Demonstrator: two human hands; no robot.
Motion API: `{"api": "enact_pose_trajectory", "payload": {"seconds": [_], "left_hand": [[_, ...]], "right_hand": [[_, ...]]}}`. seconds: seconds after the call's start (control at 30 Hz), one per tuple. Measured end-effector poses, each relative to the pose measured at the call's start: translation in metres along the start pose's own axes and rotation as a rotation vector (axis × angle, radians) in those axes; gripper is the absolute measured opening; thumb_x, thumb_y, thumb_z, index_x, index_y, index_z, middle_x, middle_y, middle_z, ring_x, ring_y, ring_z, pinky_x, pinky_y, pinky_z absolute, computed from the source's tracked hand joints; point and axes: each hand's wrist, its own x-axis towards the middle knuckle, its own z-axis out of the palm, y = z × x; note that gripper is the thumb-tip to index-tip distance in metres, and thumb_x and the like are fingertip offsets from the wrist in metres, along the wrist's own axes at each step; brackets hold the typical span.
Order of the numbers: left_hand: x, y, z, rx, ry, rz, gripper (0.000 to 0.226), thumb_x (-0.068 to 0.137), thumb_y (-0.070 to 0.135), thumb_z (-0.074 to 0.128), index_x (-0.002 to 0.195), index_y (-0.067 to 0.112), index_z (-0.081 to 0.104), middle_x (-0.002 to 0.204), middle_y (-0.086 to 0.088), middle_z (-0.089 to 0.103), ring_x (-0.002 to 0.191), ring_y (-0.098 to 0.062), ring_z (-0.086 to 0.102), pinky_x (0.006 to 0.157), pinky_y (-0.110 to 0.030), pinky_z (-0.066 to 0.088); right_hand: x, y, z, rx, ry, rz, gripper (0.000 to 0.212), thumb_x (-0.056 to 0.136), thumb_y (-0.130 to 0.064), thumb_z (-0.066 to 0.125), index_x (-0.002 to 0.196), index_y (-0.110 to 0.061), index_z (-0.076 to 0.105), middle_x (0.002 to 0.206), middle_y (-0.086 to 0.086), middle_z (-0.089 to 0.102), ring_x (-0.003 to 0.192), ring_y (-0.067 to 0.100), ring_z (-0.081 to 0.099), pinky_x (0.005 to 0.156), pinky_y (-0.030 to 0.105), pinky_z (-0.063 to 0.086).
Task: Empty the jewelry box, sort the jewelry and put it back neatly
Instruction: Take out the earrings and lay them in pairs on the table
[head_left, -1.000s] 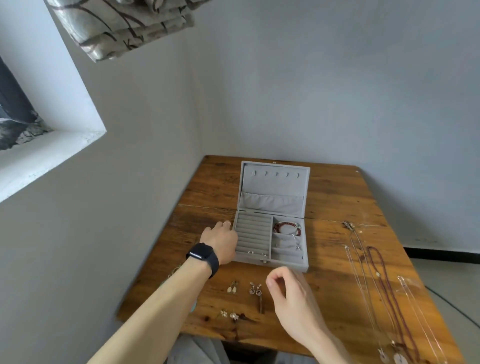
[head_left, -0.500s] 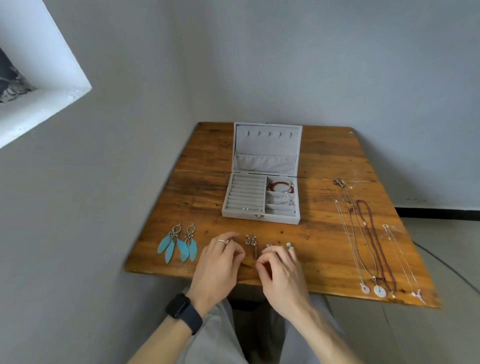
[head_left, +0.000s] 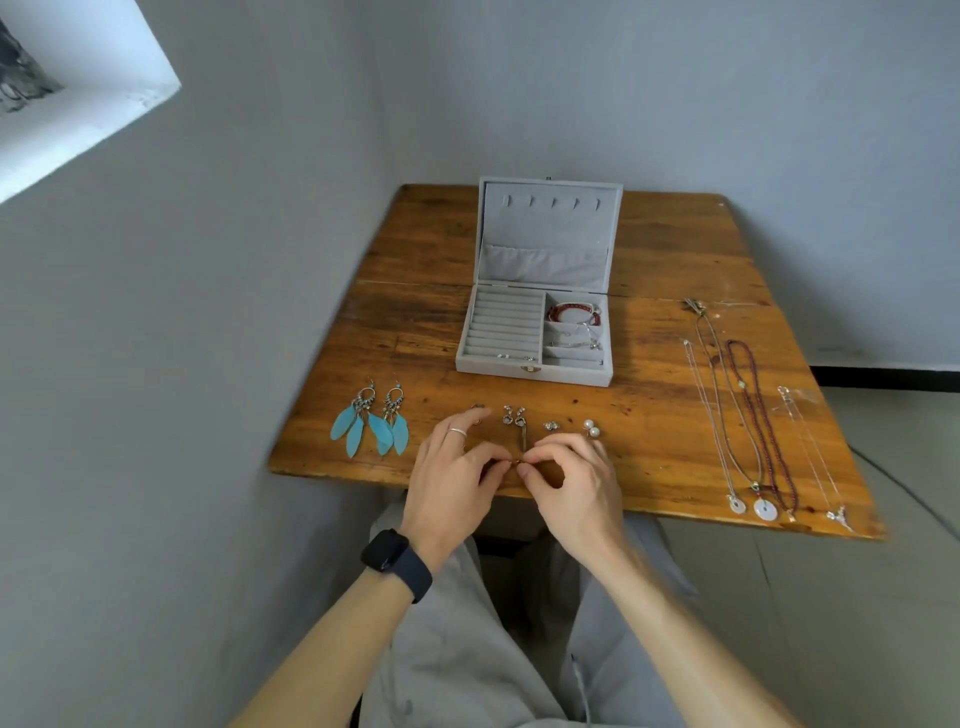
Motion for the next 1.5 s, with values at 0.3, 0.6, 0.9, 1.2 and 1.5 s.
{"api": "enact_pose_trajectory", "payload": {"seconds": [0.3, 0.6, 0.9, 1.2, 1.5], "left_hand": [[0.000, -0.003, -0.001, -0.011, -0.021, -0.046, 0.020, 0.087, 0.036, 0.073, 0.104, 0.027, 0.075, 0.142, 0.002, 0.051, 0.134, -0.018, 0.041, 0.106, -0.037, 0.037], [0.000, -0.003, 0.002, 0.013, -0.022, -0.049, 0.015, 0.085, 0.036, 0.075, 0.098, 0.028, 0.076, 0.139, 0.002, 0.054, 0.131, -0.020, 0.043, 0.100, -0.039, 0.042], [0.003, -0.003, 0.001, 0.037, -0.038, -0.042, 0.016, 0.086, 0.037, 0.074, 0.099, 0.028, 0.078, 0.138, 0.002, 0.056, 0.132, -0.020, 0.044, 0.100, -0.041, 0.042], [0.002, -0.005, -0.002, 0.033, -0.043, -0.023, 0.020, 0.088, 0.037, 0.071, 0.106, 0.029, 0.074, 0.136, 0.003, 0.056, 0.131, -0.018, 0.045, 0.100, -0.039, 0.043], [0.063, -0.027, -0.034, 0.050, 0.055, -0.019, 0.041, 0.092, 0.033, 0.065, 0.131, 0.025, 0.056, 0.135, 0.001, 0.056, 0.126, -0.017, 0.049, 0.097, -0.036, 0.046]], "right_hand": [[0.000, 0.002, 0.000, -0.025, 0.008, -0.005, 0.017, 0.082, -0.030, 0.078, 0.098, -0.022, 0.076, 0.106, -0.010, 0.064, 0.100, 0.010, 0.052, 0.083, 0.025, 0.040], [-0.001, -0.001, 0.002, -0.034, 0.025, -0.027, 0.010, 0.083, -0.028, 0.077, 0.093, -0.026, 0.078, 0.103, -0.010, 0.065, 0.095, 0.009, 0.050, 0.079, 0.027, 0.038], [-0.001, 0.001, 0.002, -0.010, 0.019, -0.022, 0.012, 0.083, -0.030, 0.076, 0.095, -0.027, 0.078, 0.103, -0.013, 0.064, 0.096, 0.007, 0.047, 0.078, 0.025, 0.036], [-0.002, 0.002, -0.003, -0.006, -0.038, -0.013, 0.017, 0.084, -0.029, 0.075, 0.101, -0.025, 0.076, 0.109, -0.010, 0.064, 0.102, 0.014, 0.054, 0.085, 0.026, 0.038], [0.040, -0.017, -0.027, 0.079, -0.116, -0.025, 0.022, 0.092, -0.033, 0.066, 0.114, -0.033, 0.068, 0.113, -0.017, 0.061, 0.097, 0.004, 0.057, 0.075, 0.016, 0.047]]}}
